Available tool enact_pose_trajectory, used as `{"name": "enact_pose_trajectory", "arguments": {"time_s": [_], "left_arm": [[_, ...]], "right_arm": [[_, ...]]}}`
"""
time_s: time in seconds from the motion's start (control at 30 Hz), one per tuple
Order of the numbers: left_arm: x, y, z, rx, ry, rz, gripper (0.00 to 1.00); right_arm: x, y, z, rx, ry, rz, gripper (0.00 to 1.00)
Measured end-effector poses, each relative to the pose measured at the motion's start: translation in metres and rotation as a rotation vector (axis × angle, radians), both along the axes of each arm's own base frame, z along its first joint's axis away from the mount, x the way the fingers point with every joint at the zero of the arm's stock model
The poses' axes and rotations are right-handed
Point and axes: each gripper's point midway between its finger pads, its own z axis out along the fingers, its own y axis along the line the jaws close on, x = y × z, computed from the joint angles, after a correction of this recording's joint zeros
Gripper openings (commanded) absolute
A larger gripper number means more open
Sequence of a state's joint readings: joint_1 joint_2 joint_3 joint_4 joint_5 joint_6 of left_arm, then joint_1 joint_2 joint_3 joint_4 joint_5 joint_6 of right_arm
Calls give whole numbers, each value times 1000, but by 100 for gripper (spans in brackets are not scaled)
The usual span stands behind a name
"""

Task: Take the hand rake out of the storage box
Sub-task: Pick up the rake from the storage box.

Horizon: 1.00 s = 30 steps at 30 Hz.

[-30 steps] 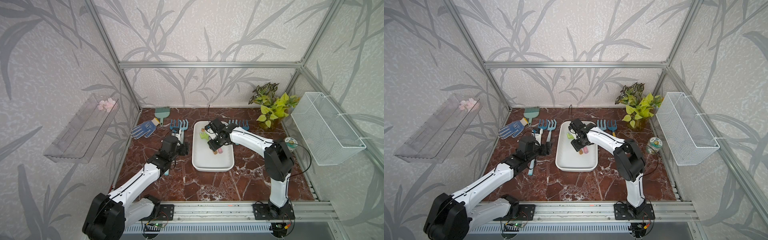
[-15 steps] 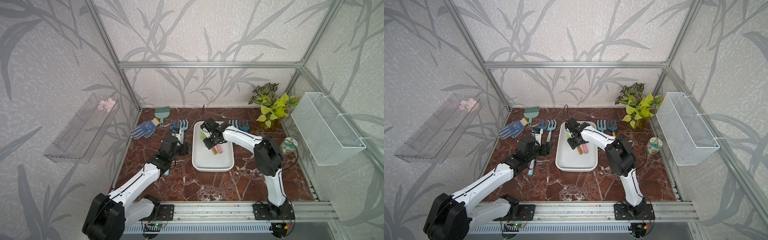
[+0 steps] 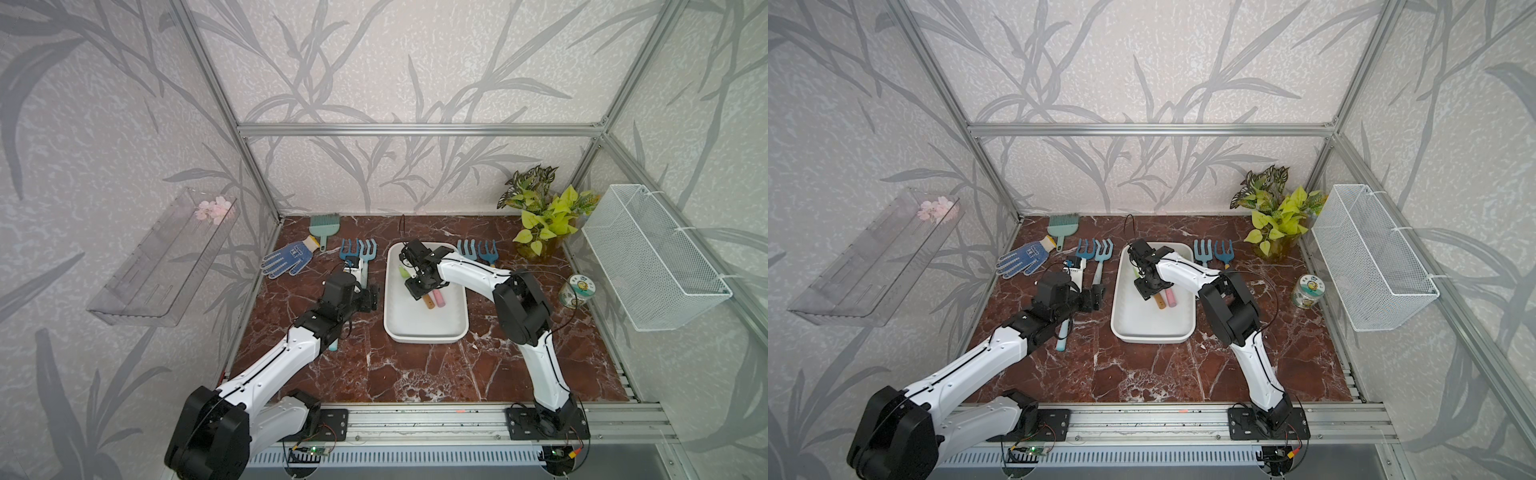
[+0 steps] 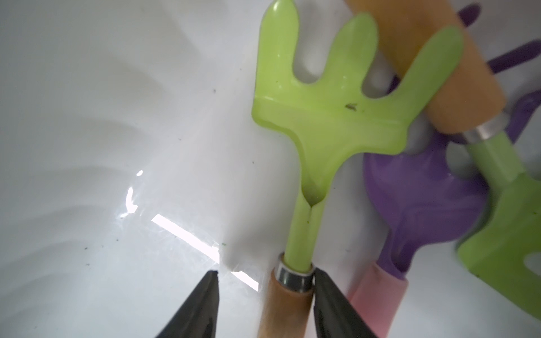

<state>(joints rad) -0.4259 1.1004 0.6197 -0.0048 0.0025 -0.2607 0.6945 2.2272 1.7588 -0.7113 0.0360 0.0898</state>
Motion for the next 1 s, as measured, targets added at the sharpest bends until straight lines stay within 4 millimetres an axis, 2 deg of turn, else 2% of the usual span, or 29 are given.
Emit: {"name": "enact_pose_trajectory", "arguments": {"time_s": [0.07,0.17,0.37,0.57,0.63,0.7,0.77,1.0], "left_arm": [[0,0,0,-1,0,-1,80],[0,-1,0,-1,-2,-6,87],[-1,-4,0,-8,-4,-27,89],[-6,-9,3,-20,-19,-67,90],[-7,-12,6,-27,-28,-89,95],[-8,-16,9,-33,-37,-111,100],[-9,-18,11,-41,-44,-125,100],[-16,-25,13,-69,-55,-174,100]], "right_arm": [[1,-1,-3,-2,6,-6,49],[2,-2,-10,-6,22,-15,45],[5,1,-5,3,21,-21,34],[-2,2,-8,30,40,-20,31],[-10,0,-5,49,51,-21,30],[-19,-5,1,62,57,-24,30],[-26,-8,12,82,53,-25,30],[-33,-20,69,171,-35,-40,29]]}}
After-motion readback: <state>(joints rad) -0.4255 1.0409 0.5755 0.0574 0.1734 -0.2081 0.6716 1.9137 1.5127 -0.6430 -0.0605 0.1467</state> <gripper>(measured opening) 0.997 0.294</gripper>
